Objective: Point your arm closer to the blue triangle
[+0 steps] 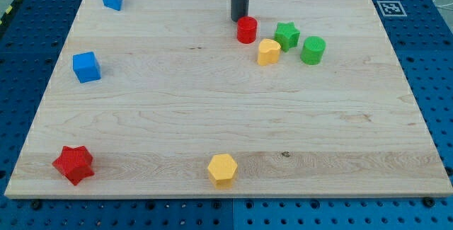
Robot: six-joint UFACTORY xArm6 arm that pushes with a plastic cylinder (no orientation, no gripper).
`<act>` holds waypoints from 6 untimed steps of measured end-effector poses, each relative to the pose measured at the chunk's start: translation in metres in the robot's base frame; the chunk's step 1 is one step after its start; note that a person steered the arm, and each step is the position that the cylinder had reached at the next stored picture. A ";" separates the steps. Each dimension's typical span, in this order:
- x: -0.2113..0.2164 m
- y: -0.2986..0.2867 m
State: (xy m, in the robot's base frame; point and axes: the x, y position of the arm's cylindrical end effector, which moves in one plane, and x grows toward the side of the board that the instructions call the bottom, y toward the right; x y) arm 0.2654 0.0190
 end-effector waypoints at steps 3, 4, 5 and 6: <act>-0.073 -0.166; -0.073 -0.184; -0.074 -0.212; -0.073 -0.239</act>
